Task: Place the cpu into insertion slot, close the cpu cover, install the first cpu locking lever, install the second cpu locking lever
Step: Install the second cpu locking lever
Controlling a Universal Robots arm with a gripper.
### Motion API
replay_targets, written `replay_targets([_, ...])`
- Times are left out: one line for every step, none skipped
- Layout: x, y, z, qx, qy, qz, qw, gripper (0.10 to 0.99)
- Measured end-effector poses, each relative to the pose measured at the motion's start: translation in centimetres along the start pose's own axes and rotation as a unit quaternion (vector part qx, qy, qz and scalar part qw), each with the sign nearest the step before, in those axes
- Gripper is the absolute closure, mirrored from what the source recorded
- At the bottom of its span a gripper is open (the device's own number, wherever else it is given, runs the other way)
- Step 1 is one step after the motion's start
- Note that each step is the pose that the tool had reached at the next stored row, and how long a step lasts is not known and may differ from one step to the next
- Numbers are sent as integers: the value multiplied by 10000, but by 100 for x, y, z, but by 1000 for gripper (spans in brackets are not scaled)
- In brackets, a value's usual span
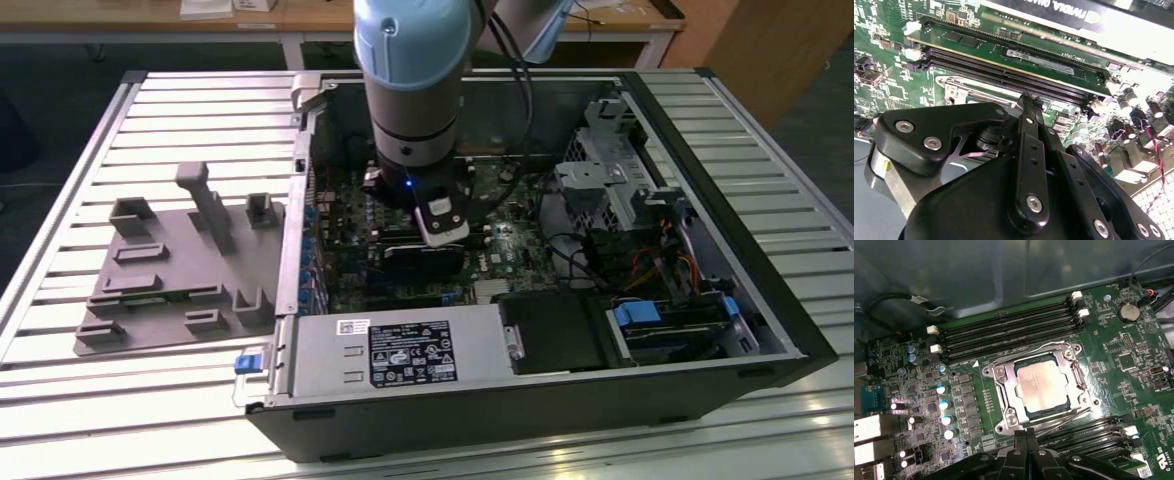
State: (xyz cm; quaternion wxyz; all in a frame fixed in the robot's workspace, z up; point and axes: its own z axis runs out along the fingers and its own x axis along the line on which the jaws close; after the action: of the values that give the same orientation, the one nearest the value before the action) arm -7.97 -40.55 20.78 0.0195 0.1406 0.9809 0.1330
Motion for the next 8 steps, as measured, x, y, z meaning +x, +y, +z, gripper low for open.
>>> replay_targets([2,-6,2,-12,4,1,10000,984])
replay_targets([3,-13,3,-21,6,2,10000,984])
replay_targets([1,-19,3,-30,9,2,10000,984])
replay_targets([0,-26,3,-37,11,0,10000,984])
replay_targets([-2,-33,3,-42,15,-6,10000,984])
replay_targets([-3,-37,4,-45,20,-21,10000,984])
replay_targets([-3,-39,6,-47,28,-49,10000,984])
replay_targets([-4,-40,8,-47,39,-89,9999,984])
